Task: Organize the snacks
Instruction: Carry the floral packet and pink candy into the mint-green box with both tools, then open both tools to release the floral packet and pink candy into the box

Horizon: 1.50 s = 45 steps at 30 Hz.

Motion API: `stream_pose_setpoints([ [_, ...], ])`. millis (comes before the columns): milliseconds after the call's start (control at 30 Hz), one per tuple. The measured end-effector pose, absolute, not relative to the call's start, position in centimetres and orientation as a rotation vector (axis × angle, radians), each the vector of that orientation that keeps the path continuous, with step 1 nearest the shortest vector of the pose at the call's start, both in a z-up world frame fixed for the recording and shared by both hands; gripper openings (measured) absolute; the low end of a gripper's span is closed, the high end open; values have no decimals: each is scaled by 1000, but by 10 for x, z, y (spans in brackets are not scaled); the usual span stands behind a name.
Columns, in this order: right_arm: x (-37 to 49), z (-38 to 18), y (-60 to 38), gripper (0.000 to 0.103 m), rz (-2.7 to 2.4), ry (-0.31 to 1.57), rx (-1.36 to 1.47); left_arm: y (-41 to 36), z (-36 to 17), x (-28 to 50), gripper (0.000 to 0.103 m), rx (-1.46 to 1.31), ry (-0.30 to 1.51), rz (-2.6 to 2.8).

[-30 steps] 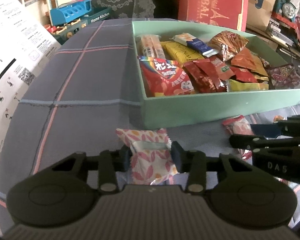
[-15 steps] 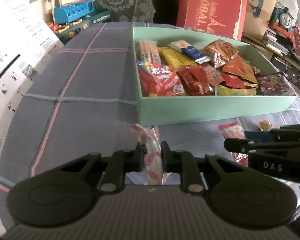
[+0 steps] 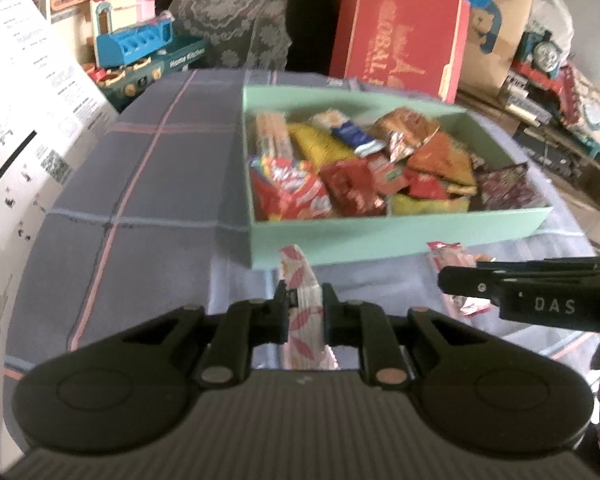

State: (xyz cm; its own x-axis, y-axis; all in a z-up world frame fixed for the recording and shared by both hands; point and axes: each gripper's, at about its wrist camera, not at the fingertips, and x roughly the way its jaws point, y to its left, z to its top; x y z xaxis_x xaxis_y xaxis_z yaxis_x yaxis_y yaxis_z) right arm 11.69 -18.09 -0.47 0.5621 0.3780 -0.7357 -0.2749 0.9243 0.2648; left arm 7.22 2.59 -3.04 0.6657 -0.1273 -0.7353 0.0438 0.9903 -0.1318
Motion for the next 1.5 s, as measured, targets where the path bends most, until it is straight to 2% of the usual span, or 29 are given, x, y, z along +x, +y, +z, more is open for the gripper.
stream_pose_setpoints([
  [433, 171, 37, -215, 28, 322, 780, 270, -1, 30, 131, 14, -79, 698, -190],
  [900, 239, 5, -212, 30, 283, 867, 317, -22, -14, 195, 15, -44, 828, -211],
  [933, 243, 3, -210, 31, 286, 872, 315, -21, -18, 197, 19, -44, 841, -203],
  [967, 246, 1, -207, 33, 288, 876, 314, -20, -21, 198, 38, -42, 849, -195],
  [1000, 248, -1, -206, 47, 289, 880, 318, -19, -24, 199, 52, -41, 860, -185],
  [1033, 249, -2, -205, 58, 285, 879, 323, -17, -27, 199, 79, -41, 860, -167],
  [1067, 247, -2, -206, 84, 276, 873, 329, -16, -28, 197, 93, -40, 845, -144],
  [1100, 246, -1, -206, 99, 270, 861, 334, -15, -29, 196, 96, -37, 834, -130],
  [1167, 244, -1, -207, 101, 263, 851, 333, -13, -31, 195, 101, -35, 836, -113],
  [1500, 232, 4, -213, 103, 239, 846, 326, -14, -34, 191, 103, -52, 861, -92],
])
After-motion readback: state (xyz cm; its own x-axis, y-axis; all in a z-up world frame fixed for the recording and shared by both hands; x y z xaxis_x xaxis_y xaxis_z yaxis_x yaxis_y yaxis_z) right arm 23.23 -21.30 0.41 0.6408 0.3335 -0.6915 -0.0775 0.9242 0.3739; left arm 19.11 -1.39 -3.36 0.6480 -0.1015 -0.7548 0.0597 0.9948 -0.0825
